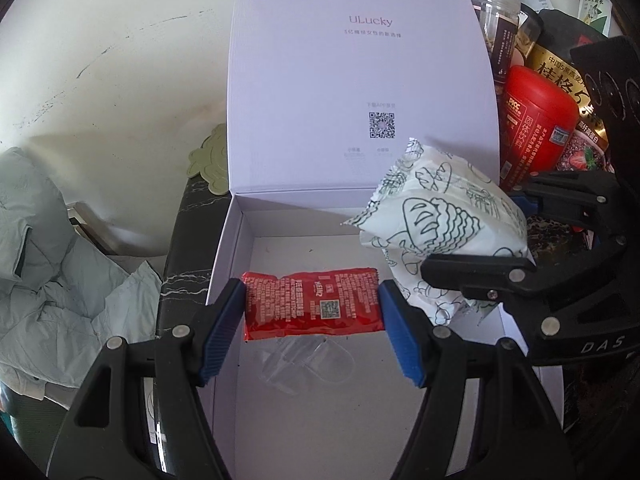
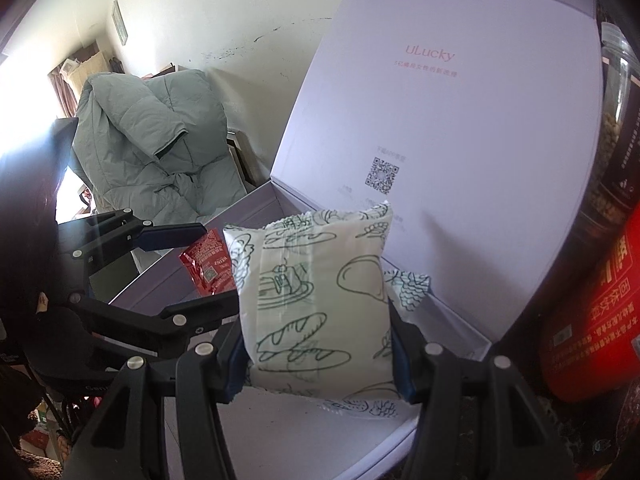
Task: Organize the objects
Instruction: 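Carry the sachet and pouch with both grippers over the open lavender box, then lower both items into the box and open both grippers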
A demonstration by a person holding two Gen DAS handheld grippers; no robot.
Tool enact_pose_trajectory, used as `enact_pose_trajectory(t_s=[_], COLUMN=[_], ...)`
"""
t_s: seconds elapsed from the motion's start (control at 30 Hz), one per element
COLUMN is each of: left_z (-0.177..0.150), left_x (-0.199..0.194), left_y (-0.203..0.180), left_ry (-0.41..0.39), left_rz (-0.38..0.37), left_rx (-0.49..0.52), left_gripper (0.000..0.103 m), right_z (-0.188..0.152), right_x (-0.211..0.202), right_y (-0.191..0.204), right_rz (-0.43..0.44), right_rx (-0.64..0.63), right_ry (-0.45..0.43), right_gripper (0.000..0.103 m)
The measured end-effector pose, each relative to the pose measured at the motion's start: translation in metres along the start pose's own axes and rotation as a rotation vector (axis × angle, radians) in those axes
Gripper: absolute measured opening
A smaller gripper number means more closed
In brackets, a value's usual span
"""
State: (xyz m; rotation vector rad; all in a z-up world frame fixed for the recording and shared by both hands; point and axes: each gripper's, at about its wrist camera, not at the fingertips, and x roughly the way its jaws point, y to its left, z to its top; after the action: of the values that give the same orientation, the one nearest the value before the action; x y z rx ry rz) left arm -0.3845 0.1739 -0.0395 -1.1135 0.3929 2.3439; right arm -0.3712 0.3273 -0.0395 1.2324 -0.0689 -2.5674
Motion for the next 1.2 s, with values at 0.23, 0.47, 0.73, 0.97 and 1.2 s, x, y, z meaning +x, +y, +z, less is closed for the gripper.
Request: enact_pose_trajectory(t_s=[0.23, 0.47, 0.73, 0.97, 1.2], left_z=[-0.004, -0.006, -0.007, -0.001, 0.004], left_x=[0.013, 0.014, 0.014, 0.003, -0.015], left_y=[0.004, 0.008, 0.014, 0.016, 0.021], left_ry=[0.045, 0.041, 0.062, 0.044, 0.012], left_rz=[-0.007, -0.002, -0.018, 0.005, 0.018], left_rx=[-0.016, -0.035, -0.074, -0.080, -0.106], left_gripper=[0.067, 0.068, 0.070, 0.072, 0.077], right_z=[-0.002, -0.001, 0.000, 0.002, 0.006], right_x=[0.013, 0.015, 0.003, -0.010, -0.028], right_y=[0.004, 0.003, 0.004, 0.004, 0.007], right_rz=[-0.006, -0.013, -0.010, -0.035, -0.053], right_rx=[-0.010, -0.005, -0.008, -0.005, -0.003], right_ry=[0.032, 0.037, 0.010, -0.015, -0.048], right_gripper=[0.058, 0.059, 0.068, 0.069, 0.069])
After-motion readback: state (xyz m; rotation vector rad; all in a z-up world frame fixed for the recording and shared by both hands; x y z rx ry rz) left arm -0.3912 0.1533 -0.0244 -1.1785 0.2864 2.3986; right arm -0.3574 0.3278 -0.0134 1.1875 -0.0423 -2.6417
